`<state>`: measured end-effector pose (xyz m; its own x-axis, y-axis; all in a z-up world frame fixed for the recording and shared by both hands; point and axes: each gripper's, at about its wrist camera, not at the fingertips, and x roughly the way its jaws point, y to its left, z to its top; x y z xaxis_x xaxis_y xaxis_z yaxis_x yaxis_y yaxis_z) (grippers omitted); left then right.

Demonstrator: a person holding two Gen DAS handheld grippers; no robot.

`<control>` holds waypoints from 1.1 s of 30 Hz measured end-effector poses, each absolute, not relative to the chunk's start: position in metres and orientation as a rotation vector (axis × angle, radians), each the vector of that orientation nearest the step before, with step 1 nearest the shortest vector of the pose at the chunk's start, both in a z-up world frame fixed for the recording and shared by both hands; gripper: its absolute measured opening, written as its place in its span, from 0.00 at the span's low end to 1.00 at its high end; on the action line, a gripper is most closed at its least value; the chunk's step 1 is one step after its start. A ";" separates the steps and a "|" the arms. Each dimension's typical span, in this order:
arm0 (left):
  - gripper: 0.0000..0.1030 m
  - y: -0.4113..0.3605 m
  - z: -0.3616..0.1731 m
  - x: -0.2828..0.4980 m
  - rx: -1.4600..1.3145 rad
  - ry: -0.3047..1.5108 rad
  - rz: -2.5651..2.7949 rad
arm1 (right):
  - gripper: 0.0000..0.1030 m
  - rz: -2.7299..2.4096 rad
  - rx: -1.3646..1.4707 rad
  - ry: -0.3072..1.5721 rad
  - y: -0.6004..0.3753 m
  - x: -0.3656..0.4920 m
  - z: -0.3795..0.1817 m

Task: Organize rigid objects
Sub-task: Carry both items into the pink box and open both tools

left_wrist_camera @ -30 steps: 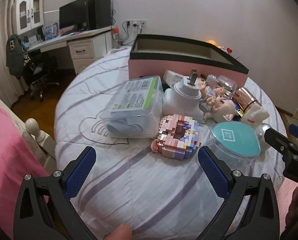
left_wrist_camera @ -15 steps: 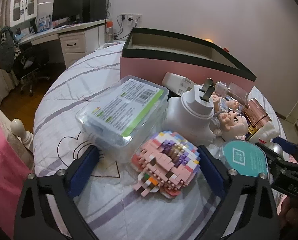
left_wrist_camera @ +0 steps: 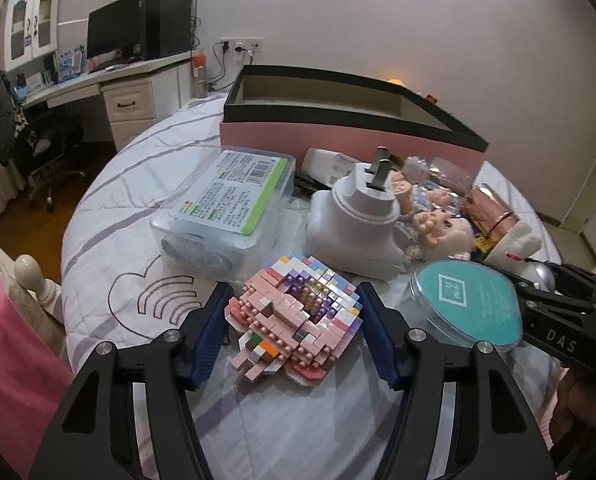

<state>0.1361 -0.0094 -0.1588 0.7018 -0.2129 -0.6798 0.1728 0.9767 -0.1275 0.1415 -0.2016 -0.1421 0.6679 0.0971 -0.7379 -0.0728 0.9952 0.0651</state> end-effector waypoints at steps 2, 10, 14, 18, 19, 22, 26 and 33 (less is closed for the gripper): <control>0.62 -0.006 -0.157 0.129 -0.068 0.760 -0.221 | 0.48 0.106 0.044 0.832 -0.205 0.136 -0.141; 0.62 0.000 -0.149 0.110 -0.057 0.732 -0.209 | 0.48 0.126 0.098 0.800 -0.215 0.117 -0.130; 0.62 0.000 -0.139 0.104 -0.046 0.703 -0.199 | 0.48 0.134 0.110 0.790 -0.217 0.114 -0.126; 0.62 0.000 -0.128 0.103 -0.044 0.681 -0.196 | 0.48 0.151 0.111 0.775 -0.214 0.112 -0.117; 0.62 0.001 -0.124 0.104 -0.045 0.677 -0.198 | 0.48 0.157 0.111 0.770 -0.213 0.112 -0.113; 0.62 0.003 -0.108 0.109 -0.050 0.653 -0.206 | 0.48 0.180 0.108 0.745 -0.210 0.114 -0.099; 0.62 -0.001 -0.082 0.129 -0.035 0.611 -0.218 | 0.48 0.215 0.090 0.710 -0.206 0.132 -0.077; 0.62 -0.010 -0.038 0.207 -0.011 0.554 -0.221 | 0.48 0.226 0.038 0.666 -0.202 0.207 -0.034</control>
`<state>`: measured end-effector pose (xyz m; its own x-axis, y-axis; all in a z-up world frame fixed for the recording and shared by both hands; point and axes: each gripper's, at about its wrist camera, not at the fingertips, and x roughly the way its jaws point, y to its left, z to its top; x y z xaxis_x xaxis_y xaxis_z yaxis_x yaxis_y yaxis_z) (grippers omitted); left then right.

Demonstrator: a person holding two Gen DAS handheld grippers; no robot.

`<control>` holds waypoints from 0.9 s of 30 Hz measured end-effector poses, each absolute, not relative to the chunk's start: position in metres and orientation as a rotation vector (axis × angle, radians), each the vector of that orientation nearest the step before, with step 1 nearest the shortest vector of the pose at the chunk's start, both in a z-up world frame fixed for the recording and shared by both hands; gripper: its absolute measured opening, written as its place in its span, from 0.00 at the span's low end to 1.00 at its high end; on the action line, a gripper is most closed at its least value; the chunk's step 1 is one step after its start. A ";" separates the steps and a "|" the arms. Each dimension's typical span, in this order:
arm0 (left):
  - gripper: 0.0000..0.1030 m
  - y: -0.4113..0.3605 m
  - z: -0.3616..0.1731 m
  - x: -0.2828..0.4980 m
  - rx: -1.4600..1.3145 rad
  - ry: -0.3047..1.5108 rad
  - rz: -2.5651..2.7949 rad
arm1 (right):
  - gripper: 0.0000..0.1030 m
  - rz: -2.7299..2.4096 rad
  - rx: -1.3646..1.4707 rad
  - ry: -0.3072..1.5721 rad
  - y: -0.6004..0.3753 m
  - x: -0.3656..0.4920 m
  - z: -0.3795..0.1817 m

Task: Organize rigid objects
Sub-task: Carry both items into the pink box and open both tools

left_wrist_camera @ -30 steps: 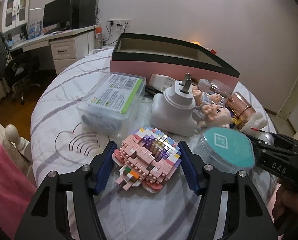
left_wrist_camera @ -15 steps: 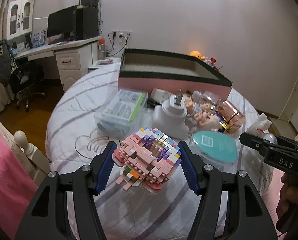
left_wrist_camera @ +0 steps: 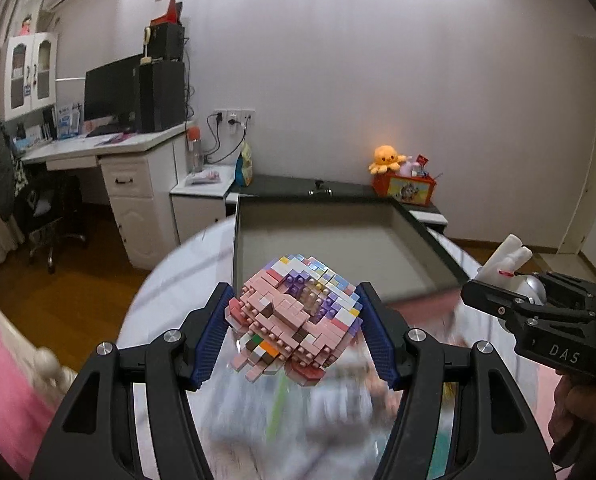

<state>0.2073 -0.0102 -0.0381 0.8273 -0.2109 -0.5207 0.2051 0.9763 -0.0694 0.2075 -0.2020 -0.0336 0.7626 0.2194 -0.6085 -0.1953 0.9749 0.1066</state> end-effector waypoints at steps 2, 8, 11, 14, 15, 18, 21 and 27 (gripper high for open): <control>0.62 -0.013 -0.033 0.234 -0.011 0.562 -0.220 | 0.48 0.227 0.040 0.672 -0.201 0.236 -0.026; 0.62 -0.028 -0.042 0.309 -0.010 0.652 -0.214 | 0.48 0.200 0.068 0.754 -0.198 0.316 -0.035; 0.62 -0.038 -0.055 0.337 0.003 0.710 -0.218 | 0.48 0.198 0.075 0.813 -0.196 0.338 -0.054; 0.62 -0.050 -0.073 0.361 0.022 0.782 -0.235 | 0.48 0.177 0.076 0.868 -0.199 0.355 -0.072; 0.62 -0.054 -0.077 0.366 0.021 0.799 -0.236 | 0.48 0.170 0.083 0.893 -0.201 0.361 -0.081; 0.62 -0.061 -0.095 0.380 0.017 0.867 -0.242 | 0.49 0.150 0.087 0.948 -0.207 0.369 -0.097; 0.65 -0.063 -0.108 0.386 0.037 0.912 -0.230 | 0.51 0.140 0.078 0.989 -0.211 0.371 -0.107; 0.82 -0.049 -0.101 0.376 0.029 0.877 -0.193 | 0.71 0.188 0.109 1.002 -0.216 0.364 -0.104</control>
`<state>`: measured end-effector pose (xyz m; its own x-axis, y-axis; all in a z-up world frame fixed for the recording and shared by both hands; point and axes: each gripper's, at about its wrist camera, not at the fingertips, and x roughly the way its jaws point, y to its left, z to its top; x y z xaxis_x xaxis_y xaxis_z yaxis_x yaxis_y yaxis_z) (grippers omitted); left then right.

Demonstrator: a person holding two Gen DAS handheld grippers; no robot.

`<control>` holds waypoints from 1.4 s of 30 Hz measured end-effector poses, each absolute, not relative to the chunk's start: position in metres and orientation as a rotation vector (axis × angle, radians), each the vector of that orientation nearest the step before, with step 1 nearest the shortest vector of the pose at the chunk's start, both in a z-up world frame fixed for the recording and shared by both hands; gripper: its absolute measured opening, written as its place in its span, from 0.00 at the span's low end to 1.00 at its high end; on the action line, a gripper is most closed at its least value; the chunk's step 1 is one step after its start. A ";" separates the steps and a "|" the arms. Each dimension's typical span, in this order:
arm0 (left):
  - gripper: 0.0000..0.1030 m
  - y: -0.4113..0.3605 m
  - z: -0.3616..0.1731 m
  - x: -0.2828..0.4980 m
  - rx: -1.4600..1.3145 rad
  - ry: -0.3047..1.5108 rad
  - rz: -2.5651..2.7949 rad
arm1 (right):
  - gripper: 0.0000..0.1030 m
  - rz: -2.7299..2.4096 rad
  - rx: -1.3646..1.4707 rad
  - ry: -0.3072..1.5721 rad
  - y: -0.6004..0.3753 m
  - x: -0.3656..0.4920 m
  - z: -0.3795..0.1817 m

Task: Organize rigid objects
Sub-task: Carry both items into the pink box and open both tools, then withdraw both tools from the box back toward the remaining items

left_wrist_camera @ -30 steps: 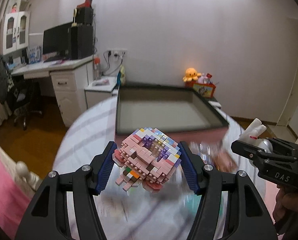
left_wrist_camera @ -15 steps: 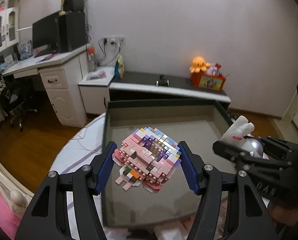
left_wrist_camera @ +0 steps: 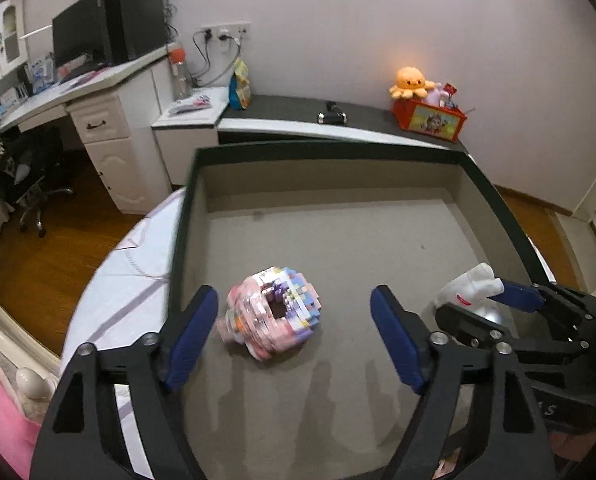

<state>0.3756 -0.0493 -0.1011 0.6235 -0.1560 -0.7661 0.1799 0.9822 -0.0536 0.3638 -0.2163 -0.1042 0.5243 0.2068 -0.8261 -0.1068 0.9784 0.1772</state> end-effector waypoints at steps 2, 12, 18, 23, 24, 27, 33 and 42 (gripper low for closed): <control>0.88 -0.038 -0.095 0.367 0.004 0.854 -0.191 | 0.82 0.219 0.116 0.998 -0.212 0.360 -0.101; 1.00 -0.002 -0.029 0.274 -0.029 0.622 -0.139 | 1.00 0.137 0.127 0.813 -0.210 0.302 -0.053; 1.00 0.009 -0.009 0.221 -0.040 0.552 -0.112 | 1.00 0.109 0.123 0.715 -0.209 0.249 -0.020; 1.00 0.013 -0.005 0.176 -0.053 0.523 -0.096 | 1.00 0.092 0.120 0.647 -0.204 0.200 -0.003; 1.00 0.013 -0.004 0.165 -0.054 0.515 -0.091 | 1.00 0.091 0.119 0.629 -0.202 0.189 0.000; 1.00 0.013 -0.002 0.138 -0.057 0.493 -0.081 | 1.00 0.082 0.113 0.583 -0.199 0.163 0.008; 1.00 0.011 0.000 0.088 -0.056 0.442 -0.060 | 1.00 0.046 0.099 0.484 -0.196 0.103 0.019; 1.00 0.011 -0.008 0.042 -0.036 0.413 -0.039 | 1.00 -0.019 0.072 0.401 -0.198 0.040 0.011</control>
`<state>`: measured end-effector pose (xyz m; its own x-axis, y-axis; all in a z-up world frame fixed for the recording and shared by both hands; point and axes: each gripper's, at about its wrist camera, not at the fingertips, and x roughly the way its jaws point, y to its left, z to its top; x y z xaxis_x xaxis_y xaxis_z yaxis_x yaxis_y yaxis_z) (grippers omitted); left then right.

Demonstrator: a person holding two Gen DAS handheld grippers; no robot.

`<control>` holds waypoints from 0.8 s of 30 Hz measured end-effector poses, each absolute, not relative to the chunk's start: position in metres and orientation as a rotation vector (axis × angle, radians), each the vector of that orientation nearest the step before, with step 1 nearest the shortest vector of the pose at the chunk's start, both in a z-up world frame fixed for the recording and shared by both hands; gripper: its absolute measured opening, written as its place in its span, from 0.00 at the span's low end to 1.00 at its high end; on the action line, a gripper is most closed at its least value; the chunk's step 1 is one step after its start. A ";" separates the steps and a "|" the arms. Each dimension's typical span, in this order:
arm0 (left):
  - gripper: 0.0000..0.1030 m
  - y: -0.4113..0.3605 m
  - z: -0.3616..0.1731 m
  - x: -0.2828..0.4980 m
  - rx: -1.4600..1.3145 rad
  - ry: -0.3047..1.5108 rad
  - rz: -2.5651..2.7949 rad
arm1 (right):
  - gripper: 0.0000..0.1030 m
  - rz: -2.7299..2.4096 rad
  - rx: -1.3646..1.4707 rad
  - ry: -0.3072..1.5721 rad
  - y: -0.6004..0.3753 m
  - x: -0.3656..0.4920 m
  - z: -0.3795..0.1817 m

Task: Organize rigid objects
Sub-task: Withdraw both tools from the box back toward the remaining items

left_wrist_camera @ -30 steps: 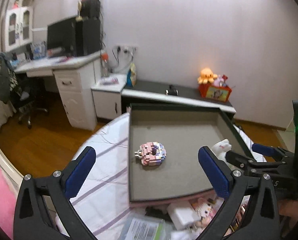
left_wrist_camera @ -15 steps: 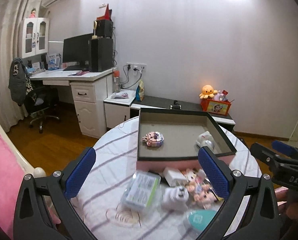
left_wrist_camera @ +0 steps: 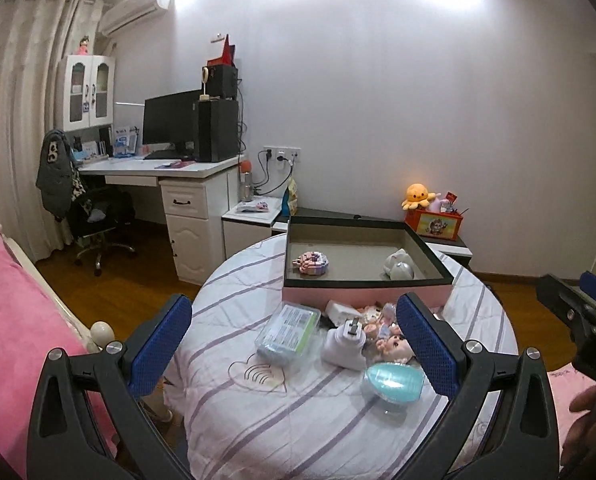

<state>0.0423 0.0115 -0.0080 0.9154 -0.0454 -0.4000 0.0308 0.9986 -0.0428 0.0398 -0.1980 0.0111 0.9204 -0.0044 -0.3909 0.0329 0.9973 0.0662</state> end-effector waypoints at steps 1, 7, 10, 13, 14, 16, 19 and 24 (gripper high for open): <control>1.00 0.012 -0.009 0.040 -0.037 0.414 -0.040 | 1.00 -0.018 0.072 0.405 -0.200 0.037 0.009; 1.00 0.006 -0.007 0.036 -0.027 0.405 -0.044 | 1.00 -0.007 0.068 0.412 -0.198 0.035 0.007; 1.00 0.005 -0.007 0.036 -0.027 0.408 -0.043 | 1.00 -0.001 0.062 0.416 -0.196 0.034 0.005; 1.00 0.005 -0.009 0.037 -0.032 0.412 -0.042 | 1.00 -0.001 0.058 0.418 -0.194 0.033 0.004; 1.00 0.006 -0.009 0.038 -0.033 0.414 -0.041 | 1.00 -0.002 0.058 0.418 -0.194 0.033 0.004; 1.00 0.007 -0.011 0.039 -0.033 0.420 -0.038 | 1.00 0.000 0.058 0.421 -0.194 0.034 0.004; 1.00 0.008 -0.015 0.043 -0.025 0.426 -0.028 | 1.00 0.003 0.056 0.432 -0.195 0.040 0.002; 1.00 0.012 -0.031 0.065 -0.019 0.477 -0.018 | 1.00 0.000 0.059 0.480 -0.204 0.059 -0.007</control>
<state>0.0654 0.0123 -0.0312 0.8884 -0.0222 -0.4585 0.0133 0.9997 -0.0226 0.0590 -0.2037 -0.0066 0.8869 0.0140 -0.4617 0.0140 0.9983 0.0572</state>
